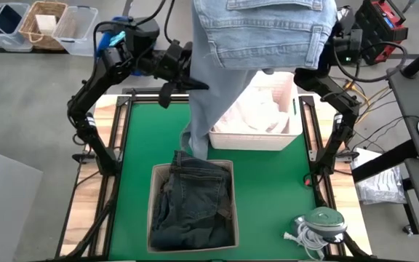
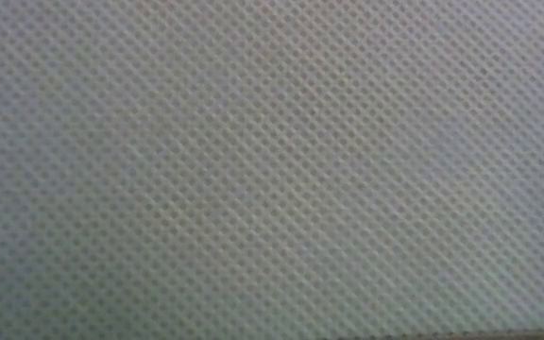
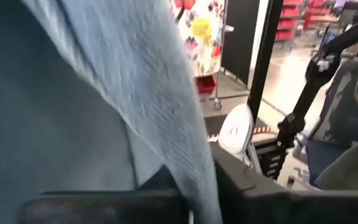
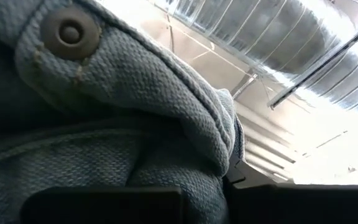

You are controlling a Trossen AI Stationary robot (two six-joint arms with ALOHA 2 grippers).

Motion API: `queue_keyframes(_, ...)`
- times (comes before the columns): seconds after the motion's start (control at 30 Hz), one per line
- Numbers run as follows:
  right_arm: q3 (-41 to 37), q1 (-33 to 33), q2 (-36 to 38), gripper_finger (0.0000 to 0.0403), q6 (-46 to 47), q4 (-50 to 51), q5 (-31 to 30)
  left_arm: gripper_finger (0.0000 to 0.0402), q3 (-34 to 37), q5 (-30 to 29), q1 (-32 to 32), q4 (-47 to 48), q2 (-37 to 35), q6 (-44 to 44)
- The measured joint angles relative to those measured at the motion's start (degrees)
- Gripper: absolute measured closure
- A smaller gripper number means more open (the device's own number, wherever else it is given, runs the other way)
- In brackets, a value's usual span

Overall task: Sort clothes
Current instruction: Put the light blue pants into the gray laundry organizer

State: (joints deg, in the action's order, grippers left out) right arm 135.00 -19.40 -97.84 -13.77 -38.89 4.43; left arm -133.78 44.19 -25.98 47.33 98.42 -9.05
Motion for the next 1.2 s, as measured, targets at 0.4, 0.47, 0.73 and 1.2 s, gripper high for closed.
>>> queue_keyframes(0.4, 0.02, -0.14, -0.41, 0.039, -7.57, 11.03, -20.45, 0.0401, -0.79, -0.61, 2.06, -17.47, -5.44, 7.25)
queue_keyframes(0.47, 0.02, -0.15, -0.63, 0.039, -6.8, 15.69, -23.76, 0.0401, -1.2, -0.94, 1.92, -21.11, -6.87, 8.95)
queue_keyframes(0.73, 0.02, -1.65, -4.58, 0.039, 1.66, 31.16, -31.44, 0.0401, -1.16, -13.88, 1.84, -28.66, -12.47, 12.3)
queue_keyframes(1.2, -0.02, -4.49, -7.57, 0.039, 18.15, 15.26, -20.27, 0.0401, -1.16, -23.59, 1.88, -11.52, -16.24, 10.44)
